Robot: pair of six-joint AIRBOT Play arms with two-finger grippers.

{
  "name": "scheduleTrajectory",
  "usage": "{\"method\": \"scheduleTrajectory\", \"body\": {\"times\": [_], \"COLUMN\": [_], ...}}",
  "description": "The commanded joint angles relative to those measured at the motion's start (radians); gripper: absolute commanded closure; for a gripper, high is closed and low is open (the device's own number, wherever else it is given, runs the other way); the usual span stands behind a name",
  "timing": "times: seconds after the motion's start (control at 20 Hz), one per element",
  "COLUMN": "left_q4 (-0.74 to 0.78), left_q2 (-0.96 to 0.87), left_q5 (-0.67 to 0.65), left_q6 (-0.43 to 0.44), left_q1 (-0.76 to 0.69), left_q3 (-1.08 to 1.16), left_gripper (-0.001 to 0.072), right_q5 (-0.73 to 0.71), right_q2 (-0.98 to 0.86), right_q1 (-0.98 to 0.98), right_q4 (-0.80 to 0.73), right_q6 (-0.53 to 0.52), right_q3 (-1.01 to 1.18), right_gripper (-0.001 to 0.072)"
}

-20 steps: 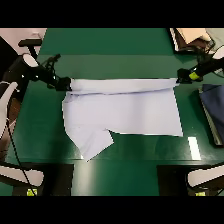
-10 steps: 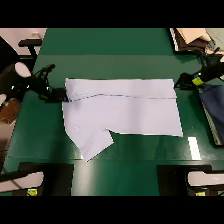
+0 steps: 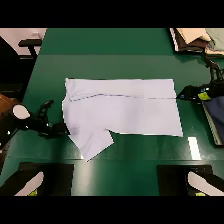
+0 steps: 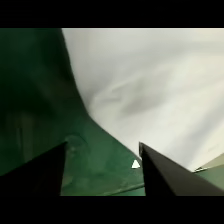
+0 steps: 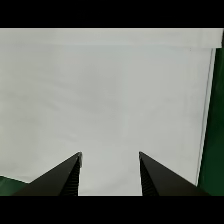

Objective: Fold the shirts.

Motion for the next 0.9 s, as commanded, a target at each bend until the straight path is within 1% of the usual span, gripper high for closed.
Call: {"method": "scheduleTrajectory", "body": {"times": [0.0, 0.05, 0.15, 0.3, 0.35, 0.45, 0.5, 0.55, 0.65, 0.7, 0.8, 0.85], "left_q4": [-0.169, -0.204, -0.245, -0.249, -0.257, -0.294, -0.309, -0.310, -0.269, -0.240, -0.209, -0.209], "left_q2": [0.037, 0.037, 0.037, 0.037, 0.037, 0.037, 0.037, 0.037, 0.045, 0.049, 0.075, 0.074], "left_q5": [0.116, 0.147, 0.197, 0.209, 0.212, 0.215, 0.211, 0.192, 0.141, 0.117, 0.093, 0.082], "left_q6": [0.047, 0.063, 0.068, 0.068, 0.075, 0.128, 0.153, 0.171, 0.172, 0.171, 0.171, 0.171], "left_q1": [0.000, 0.000, 0.000, 0.000, 0.000, 0.000, 0.000, 0.000, 0.000, 0.000, 0.000, 0.000], "left_q3": [-0.123, -0.142, -0.167, -0.171, -0.171, -0.170, -0.167, -0.156, -0.106, -0.076, -0.034, -0.011], "left_gripper": [0.0190, 0.0190, 0.0190, 0.0193, 0.0332, 0.0610, 0.0686, 0.0686, 0.0688, 0.0687, 0.0688, 0.0688], "right_q5": [-0.028, -0.029, -0.030, -0.032, -0.032, -0.026, -0.010, 0.019, 0.094, 0.126, 0.142, 0.140], "right_q2": [0.063, 0.068, 0.068, 0.068, 0.068, 0.068, 0.068, 0.068, 0.069, 0.077, 0.114, 0.125], "right_q1": [-0.001, -0.001, -0.001, -0.001, -0.001, -0.001, -0.005, -0.018, -0.075, -0.122, -0.236, -0.298], "right_q4": [0.006, 0.008, 0.032, 0.044, 0.058, 0.056, 0.053, 0.053, 0.027, -0.008, -0.085, -0.093], "right_q6": [0.000, 0.000, 0.000, 0.000, 0.000, 0.000, 0.000, 0.000, 0.000, 0.001, 0.001, 0.000], "right_q3": [-0.047, -0.047, -0.047, -0.047, -0.047, -0.047, -0.047, -0.048, -0.082, -0.123, -0.238, -0.295], "right_gripper": [0.0301, 0.0301, 0.0302, 0.0302, 0.0302, 0.0302, 0.0302, 0.0302, 0.0302, 0.0302, 0.0300, 0.0266]}}
